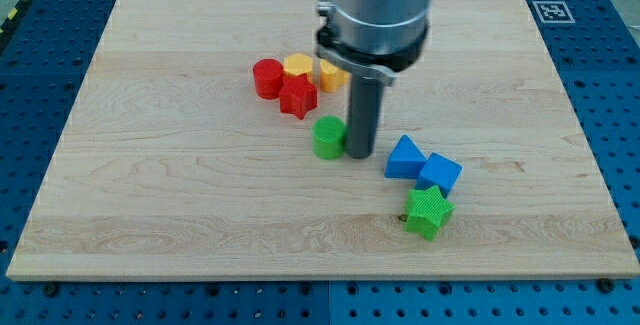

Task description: Push the green circle towards the top left

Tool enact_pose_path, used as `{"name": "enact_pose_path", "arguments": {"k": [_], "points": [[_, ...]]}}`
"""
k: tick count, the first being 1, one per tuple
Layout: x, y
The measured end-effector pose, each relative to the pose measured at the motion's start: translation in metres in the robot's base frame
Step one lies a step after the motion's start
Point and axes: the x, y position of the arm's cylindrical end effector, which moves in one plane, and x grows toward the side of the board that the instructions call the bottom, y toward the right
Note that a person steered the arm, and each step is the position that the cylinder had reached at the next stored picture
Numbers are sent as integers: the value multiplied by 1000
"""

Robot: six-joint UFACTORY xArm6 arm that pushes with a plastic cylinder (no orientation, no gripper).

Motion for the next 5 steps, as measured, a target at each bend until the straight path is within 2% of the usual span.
{"name": "enact_pose_path", "arguments": {"k": [5], "points": [[-48, -180]]}}
